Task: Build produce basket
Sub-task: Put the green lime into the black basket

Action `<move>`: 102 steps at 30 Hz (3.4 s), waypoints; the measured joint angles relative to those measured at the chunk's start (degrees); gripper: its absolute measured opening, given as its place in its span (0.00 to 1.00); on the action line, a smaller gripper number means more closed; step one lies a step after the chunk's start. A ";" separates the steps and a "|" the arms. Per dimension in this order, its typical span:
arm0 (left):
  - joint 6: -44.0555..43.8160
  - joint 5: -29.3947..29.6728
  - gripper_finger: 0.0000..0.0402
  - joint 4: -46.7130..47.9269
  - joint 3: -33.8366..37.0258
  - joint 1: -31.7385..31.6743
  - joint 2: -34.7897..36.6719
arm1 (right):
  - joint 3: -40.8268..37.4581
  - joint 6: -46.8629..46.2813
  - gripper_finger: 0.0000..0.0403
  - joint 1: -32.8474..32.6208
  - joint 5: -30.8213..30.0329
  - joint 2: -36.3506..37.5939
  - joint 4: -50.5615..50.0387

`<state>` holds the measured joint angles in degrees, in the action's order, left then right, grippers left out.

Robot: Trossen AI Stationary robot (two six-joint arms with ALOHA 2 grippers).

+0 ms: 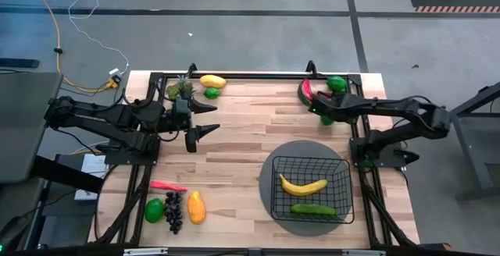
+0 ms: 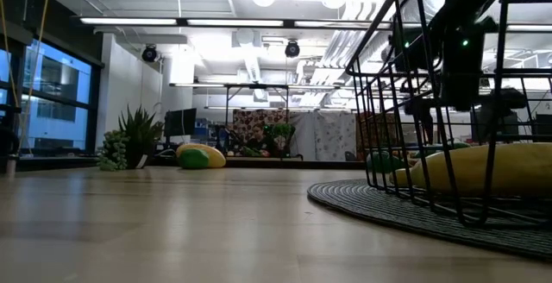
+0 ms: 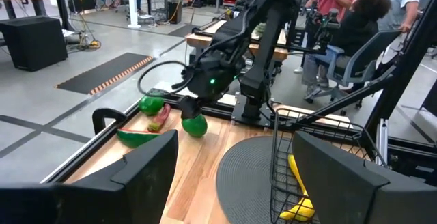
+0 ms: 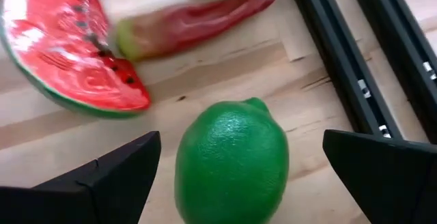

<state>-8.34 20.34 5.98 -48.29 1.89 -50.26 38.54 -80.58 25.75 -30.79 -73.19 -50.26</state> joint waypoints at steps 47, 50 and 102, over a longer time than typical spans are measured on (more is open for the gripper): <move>-0.10 -0.17 0.69 0.06 0.00 0.00 0.02 | 1.95 18.69 0.75 -1.37 0.17 -5.29 1.08; -1.12 -0.16 0.69 0.09 0.00 0.01 0.01 | 3.28 30.61 0.75 -3.91 -0.14 2.24 1.54; -7.51 0.00 0.69 -2.38 0.00 0.00 0.02 | 8.57 68.64 0.75 -31.91 22.13 22.68 48.56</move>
<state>-15.85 20.34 3.60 -48.29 1.89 -50.24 47.12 -11.93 -6.16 -8.66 -50.51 -1.71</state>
